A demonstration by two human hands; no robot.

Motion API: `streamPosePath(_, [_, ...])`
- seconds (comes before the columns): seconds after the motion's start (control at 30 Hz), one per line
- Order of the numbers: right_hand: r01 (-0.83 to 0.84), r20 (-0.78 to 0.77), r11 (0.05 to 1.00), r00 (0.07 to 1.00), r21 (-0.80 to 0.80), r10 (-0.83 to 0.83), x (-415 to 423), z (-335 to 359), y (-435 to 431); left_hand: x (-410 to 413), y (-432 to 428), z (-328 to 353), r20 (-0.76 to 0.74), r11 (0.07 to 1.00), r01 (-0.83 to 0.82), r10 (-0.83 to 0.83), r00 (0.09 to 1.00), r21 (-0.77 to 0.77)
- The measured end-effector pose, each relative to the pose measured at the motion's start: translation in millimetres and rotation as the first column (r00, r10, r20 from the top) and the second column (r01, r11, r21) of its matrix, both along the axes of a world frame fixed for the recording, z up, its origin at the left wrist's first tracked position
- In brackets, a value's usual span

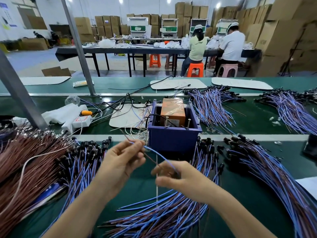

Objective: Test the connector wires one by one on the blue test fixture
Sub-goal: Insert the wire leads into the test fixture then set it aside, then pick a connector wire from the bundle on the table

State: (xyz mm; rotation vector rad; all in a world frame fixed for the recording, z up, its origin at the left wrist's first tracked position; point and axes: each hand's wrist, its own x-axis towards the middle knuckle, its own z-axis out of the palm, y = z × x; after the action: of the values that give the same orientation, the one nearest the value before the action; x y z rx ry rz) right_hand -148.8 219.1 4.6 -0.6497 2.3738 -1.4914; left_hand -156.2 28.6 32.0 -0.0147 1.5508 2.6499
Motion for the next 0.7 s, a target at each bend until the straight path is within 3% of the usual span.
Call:
streamPosePath(0.07, [-0.013,-0.155,0.99,0.987,0.143,0.035,-2.1,-3.1,8.8,-2.7,-16.2,13.6,-0.045,0.993,-0.094,0.097,0.994,0.066])
streamPosePath(0.17, [0.131,-0.389,0.955,0.921,0.266,-0.018,-8.5,-3.2,30.5,-2.5,-43.8,31.3,-0.106,0.979,-0.198,0.203,0.973,0.054])
streamPosePath(0.3, [0.426,-0.636,0.871,0.748,0.245,-0.187,-16.3,11.4,54.3,8.6,-76.8,37.3,-0.226,0.954,-0.289,0.266,0.937,-0.077])
streamPosePath(0.4, [0.552,-0.821,0.823,0.527,0.133,-0.221,-21.9,24.2,66.0,23.4,-90.3,24.1,-0.345,0.95,-0.236,0.156,0.925,-0.203])
streamPosePath(0.47, [0.571,-0.854,0.809,0.483,0.139,-0.193,-25.1,29.3,73.7,32.8,-98.2,14.6,-0.379,0.932,-0.105,-0.037,0.924,-0.347])
streamPosePath(0.5, [0.574,-0.843,0.796,0.512,0.191,-0.167,-26.9,28.4,77.5,36.8,-102.2,10.9,-0.353,0.885,-0.011,-0.174,0.919,-0.465])
streamPosePath(0.57, [0.568,-0.735,0.729,0.665,0.383,-0.132,-28.4,19.8,83.3,41.9,-109.5,4.6,-0.212,0.677,0.094,-0.355,0.91,-0.73])
streamPosePath(0.63, [0.515,-0.601,0.656,0.791,0.552,-0.115,-27.4,5.4,89.1,39.7,-116.4,-3.1,-0.248,0.438,-0.103,-0.287,0.925,-0.893])
streamPosePath(0.7, [0.475,-0.541,0.654,0.833,0.589,-0.118,-24.3,-5.9,89.8,34.7,-114.4,-8.9,-0.368,0.215,-0.332,-0.158,0.916,-0.919])
